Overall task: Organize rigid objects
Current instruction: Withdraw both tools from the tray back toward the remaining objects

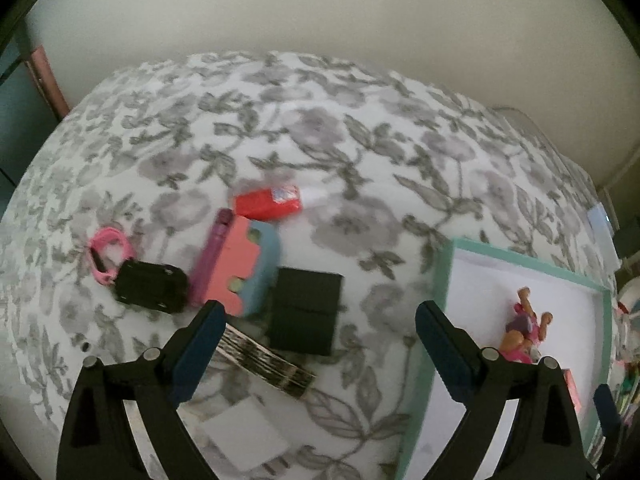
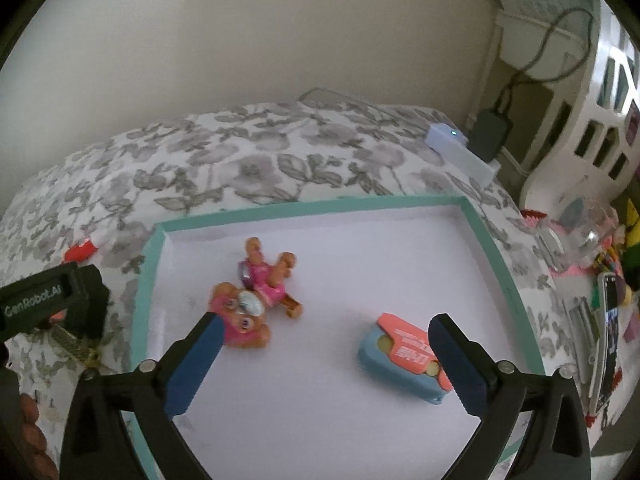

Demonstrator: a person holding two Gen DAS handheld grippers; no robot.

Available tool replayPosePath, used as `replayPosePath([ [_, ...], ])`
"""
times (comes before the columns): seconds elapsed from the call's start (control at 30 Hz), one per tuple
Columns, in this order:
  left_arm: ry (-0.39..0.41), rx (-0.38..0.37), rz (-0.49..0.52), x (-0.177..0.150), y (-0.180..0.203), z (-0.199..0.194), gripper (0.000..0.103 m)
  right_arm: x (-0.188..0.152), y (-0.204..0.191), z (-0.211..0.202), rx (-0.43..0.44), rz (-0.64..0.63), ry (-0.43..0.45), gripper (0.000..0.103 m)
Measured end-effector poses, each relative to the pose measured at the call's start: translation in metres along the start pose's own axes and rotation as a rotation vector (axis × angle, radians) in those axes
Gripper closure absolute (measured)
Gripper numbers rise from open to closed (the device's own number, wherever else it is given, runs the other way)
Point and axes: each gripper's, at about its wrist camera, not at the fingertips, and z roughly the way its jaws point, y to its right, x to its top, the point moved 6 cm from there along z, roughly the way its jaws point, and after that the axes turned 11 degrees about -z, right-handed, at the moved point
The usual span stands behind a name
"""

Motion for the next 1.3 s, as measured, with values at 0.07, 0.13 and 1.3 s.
replayPosePath([
  [0.07,0.022,0.025,0.008,0.006,-0.009,-0.005,0.007,0.004,-0.009,-0.005,0.016,-0.021,0.013,0.0],
  [0.13,0.055,0.033,-0.004,0.013,-0.019,-0.013,0.005,0.009,-0.021,-0.012,0.035,-0.051,0.032,0.0],
  [1.3,0.041,0.192,-0.181,0.046,-0.252,-0.048,0.0,-0.018,-0.194,-0.03,0.404,-0.289,-0.067,0.0],
])
